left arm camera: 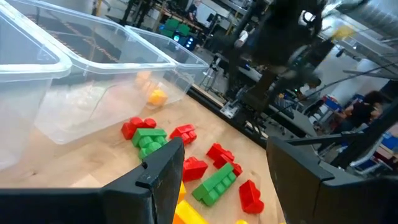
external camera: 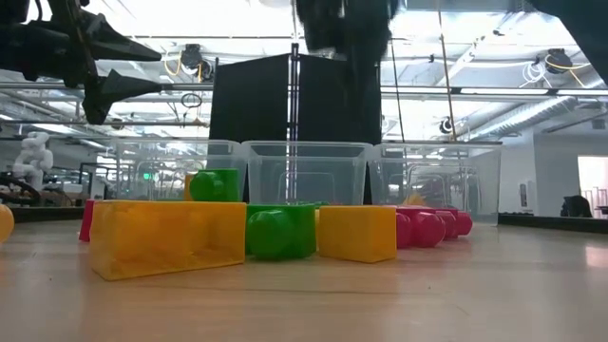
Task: Sort blocks
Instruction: Put the red game piece with 2 studs into the center transparent bin
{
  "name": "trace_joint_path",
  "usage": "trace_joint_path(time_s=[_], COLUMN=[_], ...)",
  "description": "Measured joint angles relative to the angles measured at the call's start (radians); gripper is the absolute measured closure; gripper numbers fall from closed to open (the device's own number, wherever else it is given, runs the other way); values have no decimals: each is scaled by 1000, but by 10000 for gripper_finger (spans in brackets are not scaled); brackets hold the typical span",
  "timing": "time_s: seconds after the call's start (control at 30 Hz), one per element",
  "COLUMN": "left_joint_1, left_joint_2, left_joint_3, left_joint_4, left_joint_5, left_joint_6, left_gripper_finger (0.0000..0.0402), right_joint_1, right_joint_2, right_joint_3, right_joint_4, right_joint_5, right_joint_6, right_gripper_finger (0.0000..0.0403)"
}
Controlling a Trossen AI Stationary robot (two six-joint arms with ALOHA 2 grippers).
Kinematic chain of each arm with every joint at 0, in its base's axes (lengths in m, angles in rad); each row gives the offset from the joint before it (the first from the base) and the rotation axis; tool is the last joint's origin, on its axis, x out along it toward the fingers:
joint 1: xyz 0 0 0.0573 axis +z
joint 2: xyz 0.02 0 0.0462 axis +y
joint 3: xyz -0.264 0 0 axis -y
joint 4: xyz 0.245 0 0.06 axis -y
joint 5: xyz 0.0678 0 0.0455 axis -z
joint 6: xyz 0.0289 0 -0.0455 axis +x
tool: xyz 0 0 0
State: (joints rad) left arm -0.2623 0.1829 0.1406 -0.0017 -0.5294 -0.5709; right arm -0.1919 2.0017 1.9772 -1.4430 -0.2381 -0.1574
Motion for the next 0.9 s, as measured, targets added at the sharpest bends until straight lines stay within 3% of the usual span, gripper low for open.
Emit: trace_joint_path(time_s=[0.17, 0.27, 0.47, 0.73, 0.9], left_joint_1=[0, 0, 0, 0, 0], left_joint_2=[0, 0, 0, 0, 0], left_joint_3=[0, 0, 0, 0, 0], left_joint_4=[-1, -6, -8, -8, -8], left_joint_5=[39, 43, 43, 42, 41], left_joint_6=[0, -1, -1, -51, -53], left_gripper_finger=[194, 194, 194, 194, 194], right_joint_1=[-41, -72, -67, -80, -85], right_joint_2=[-140, -237, -343, -291, -237], right_joint_3=[-350, -542, -787, -923, -924], right_joint_4=[222, 390, 650, 853, 879], right_joint_5=[17, 124, 158, 286, 287], right_joint_6=[62, 131, 209, 225, 225], right_gripper_finger=[94, 94, 94, 94, 101])
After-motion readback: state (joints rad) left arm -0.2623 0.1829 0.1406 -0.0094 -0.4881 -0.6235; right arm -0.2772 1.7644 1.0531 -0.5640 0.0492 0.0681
